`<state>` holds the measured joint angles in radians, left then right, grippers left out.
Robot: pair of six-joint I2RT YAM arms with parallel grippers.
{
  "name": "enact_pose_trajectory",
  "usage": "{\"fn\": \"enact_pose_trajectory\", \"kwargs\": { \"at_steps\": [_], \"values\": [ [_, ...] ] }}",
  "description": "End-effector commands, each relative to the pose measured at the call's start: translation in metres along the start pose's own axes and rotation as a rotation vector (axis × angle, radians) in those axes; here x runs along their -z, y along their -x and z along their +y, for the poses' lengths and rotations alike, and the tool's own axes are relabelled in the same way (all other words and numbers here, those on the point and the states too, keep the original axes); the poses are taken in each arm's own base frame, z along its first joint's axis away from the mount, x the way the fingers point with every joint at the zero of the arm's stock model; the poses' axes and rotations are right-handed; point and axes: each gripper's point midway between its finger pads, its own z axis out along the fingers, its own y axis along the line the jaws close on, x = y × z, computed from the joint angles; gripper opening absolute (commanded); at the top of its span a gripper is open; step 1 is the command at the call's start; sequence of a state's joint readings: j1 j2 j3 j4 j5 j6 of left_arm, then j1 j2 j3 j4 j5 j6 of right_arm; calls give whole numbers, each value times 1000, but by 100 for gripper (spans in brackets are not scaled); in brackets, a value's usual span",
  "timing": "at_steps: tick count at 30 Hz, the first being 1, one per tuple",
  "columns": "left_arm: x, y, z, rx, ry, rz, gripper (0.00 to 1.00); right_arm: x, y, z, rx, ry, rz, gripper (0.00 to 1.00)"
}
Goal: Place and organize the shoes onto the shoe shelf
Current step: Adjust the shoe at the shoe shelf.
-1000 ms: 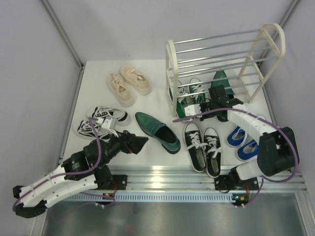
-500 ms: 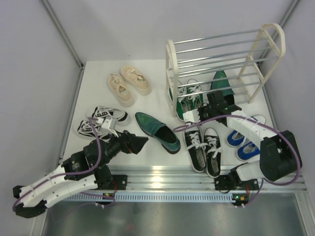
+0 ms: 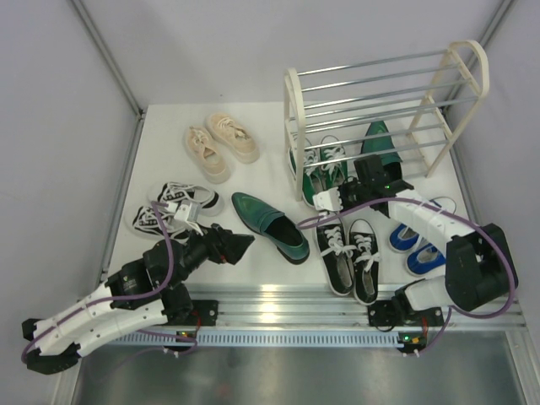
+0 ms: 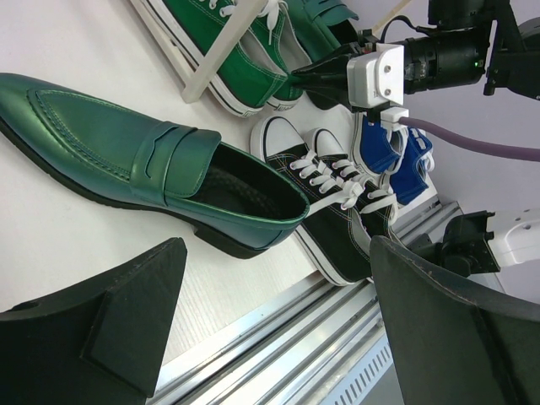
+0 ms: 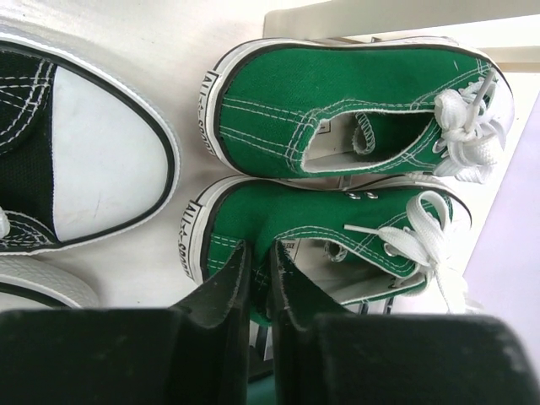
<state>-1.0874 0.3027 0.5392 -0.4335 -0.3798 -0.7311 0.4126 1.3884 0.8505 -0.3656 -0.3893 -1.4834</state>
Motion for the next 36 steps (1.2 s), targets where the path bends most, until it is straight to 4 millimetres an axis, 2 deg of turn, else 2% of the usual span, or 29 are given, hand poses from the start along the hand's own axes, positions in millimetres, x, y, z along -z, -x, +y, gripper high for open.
{"fn": "enact_pose_trajectory", "kwargs": {
  "at_steps": [1,2,3,6,9,13,15,16,17,18,21,22,24,25,26,27,28,30,31,36],
  "values": [
    [1,7,-4,9,-14,-25,95,2,26,-33,105,-115,-84,16],
    [1,7,-4,9,-15,-24,95,3,26,-32,104,-116,-83,21],
    [1,6,-4,9,-13,-22,95,4,26,-33,100,-121,-77,32],
    [1,6,-4,13,-15,-22,95,7,26,-32,82,-136,-71,41],
    [1,6,-4,12,-14,-21,95,17,27,-37,56,-170,-66,46],
    [1,7,-6,15,-19,-20,95,43,34,-50,24,-238,-73,53],
    [2,8,-7,16,-24,-20,95,54,39,-46,-10,-239,-85,55],
    [2,8,-7,18,-26,-20,95,65,42,-47,-39,-256,-92,55],
    [3,8,-8,21,-28,-22,95,68,45,-38,-69,-225,-103,56],
    [2,7,-7,22,-24,-20,95,73,46,-35,-93,-220,-106,60],
    [1,5,-5,24,-17,-17,95,90,48,-29,-220,-244,-118,61],
    [1,5,-5,23,-16,-15,95,100,51,-32,-271,-279,-125,61],
    [0,4,-4,28,-15,-12,95,111,39,-28,-479,-305,-109,61],
    [0,3,-4,31,-16,-11,95,122,27,-25,-544,-316,-89,61],
    [0,2,-4,33,-16,-11,95,123,27,-17,-551,-284,-106,61],
    [0,1,-3,35,-13,-10,95,125,18,-8,-549,-258,-87,62],
    [-1,0,-1,35,-9,-10,95,124,0,15,-504,-178,-23,62],
    [-1,-2,-1,30,-10,-5,95,123,-19,32,-449,-124,42,62],
    [-1,-2,-1,28,-9,-4,95,125,-38,43,-377,-84,85,62],
    [-1,-4,0,30,-12,0,95,137,-81,43,-267,-27,119,63]
  ]
}}
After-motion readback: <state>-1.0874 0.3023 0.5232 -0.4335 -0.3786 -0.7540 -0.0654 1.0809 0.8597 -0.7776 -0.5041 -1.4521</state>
